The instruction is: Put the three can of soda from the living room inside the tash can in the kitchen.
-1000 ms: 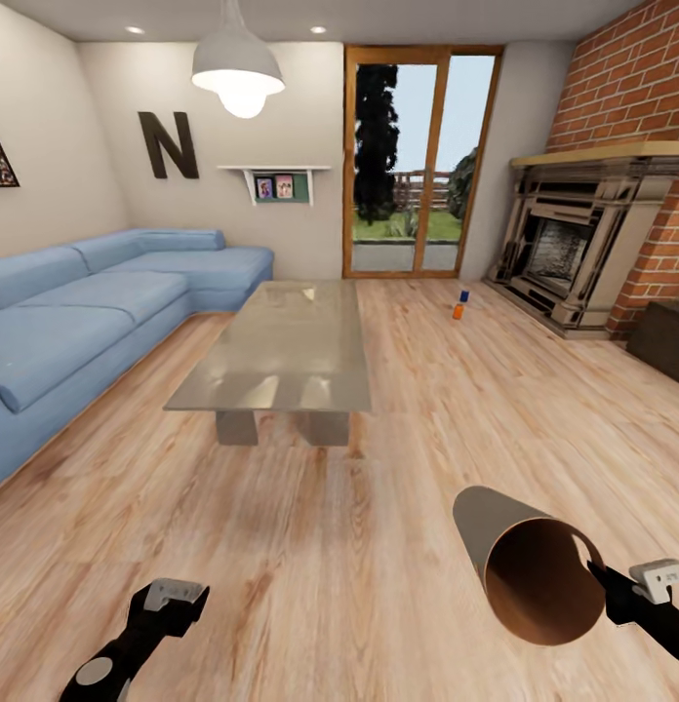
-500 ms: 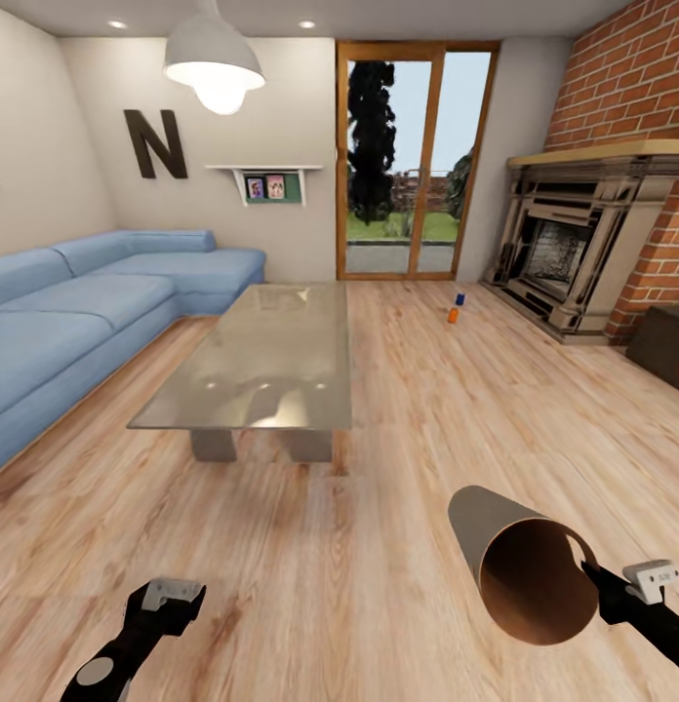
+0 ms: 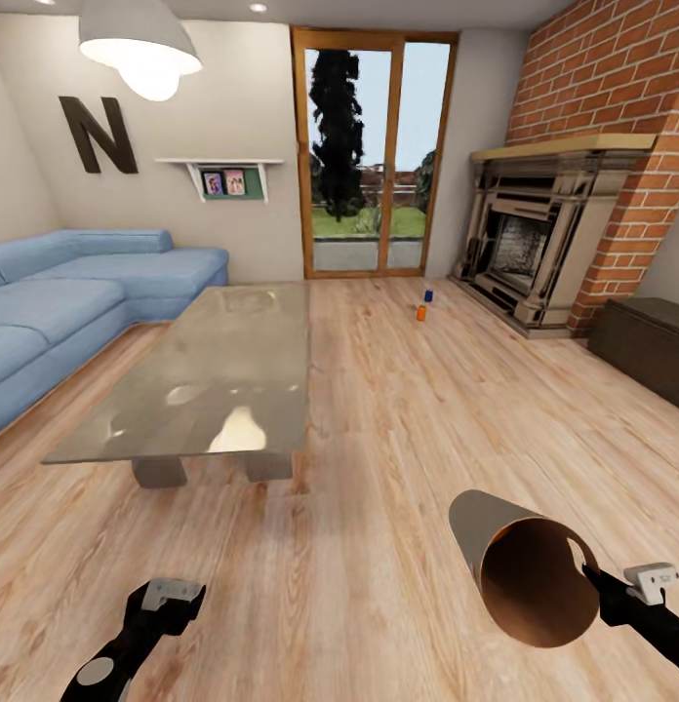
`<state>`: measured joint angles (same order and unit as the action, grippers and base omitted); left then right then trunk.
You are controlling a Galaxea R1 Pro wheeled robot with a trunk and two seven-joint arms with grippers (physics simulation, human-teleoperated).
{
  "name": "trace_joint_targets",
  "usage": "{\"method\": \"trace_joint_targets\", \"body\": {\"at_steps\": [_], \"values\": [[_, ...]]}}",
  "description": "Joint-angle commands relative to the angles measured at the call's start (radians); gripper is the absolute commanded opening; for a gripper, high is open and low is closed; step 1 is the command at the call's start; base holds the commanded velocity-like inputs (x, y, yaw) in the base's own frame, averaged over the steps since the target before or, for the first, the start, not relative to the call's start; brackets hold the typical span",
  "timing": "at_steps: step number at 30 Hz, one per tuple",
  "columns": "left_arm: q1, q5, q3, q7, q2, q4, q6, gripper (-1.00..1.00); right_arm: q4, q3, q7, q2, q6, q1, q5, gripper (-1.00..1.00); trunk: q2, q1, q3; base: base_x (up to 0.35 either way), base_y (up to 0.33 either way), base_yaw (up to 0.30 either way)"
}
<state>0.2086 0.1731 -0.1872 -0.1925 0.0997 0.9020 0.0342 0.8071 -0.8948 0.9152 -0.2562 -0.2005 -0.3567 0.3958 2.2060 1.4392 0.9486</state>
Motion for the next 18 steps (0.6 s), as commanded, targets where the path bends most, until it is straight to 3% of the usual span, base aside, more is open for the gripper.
{"method": "trace_joint_targets", "body": {"at_steps": [1, 6, 8, 9, 11, 18], "values": [[0.0, 0.0, 0.0, 0.003, 0.0, 0.0, 0.0, 1.0, 0.001, -0.002, 0.008, 0.0, 0.002, -0.001, -0.011, -1.0, 0.0, 0.0, 0.001, 0.263, -0.225, -0.195], [0.0, 0.0, 0.0, 0.037, 0.0, 0.0, 0.001, 1.0, 0.001, -0.002, 0.007, 0.0, 0.003, -0.001, -0.016, -1.0, 0.0, 0.0, 0.005, 0.261, -0.227, -0.171], [0.0, 0.0, 0.001, 0.044, 0.0, -0.003, 0.001, 1.0, 0.002, -0.002, 0.008, 0.0, 0.002, -0.001, -0.04, -1.0, 0.0, 0.0, 0.006, 0.257, -0.231, -0.069], [0.0, -0.002, 0.001, 0.05, 0.0, -0.014, 0.001, 1.0, 0.002, 0.001, 0.006, 0.0, 0.003, -0.001, -0.083, -1.0, 0.0, 0.0, 0.006, 0.251, -0.236, -0.02], [0.0, -0.003, 0.001, 0.052, 0.0, -0.019, 0.001, 1.0, 0.003, 0.002, 0.007, 0.0, 0.002, 0.0, -0.099, -1.0, 0.0, 0.0, 0.006, 0.248, -0.238, -0.01], [0.0, -0.001, 0.002, 0.059, 0.0, -0.022, 0.014, 1.0, 0.003, 0.003, 0.004, 0.001, 0.001, 0.0, -0.107, -1.0, 0.0, 0.0, 0.006, 0.244, -0.24, -0.001]]}}
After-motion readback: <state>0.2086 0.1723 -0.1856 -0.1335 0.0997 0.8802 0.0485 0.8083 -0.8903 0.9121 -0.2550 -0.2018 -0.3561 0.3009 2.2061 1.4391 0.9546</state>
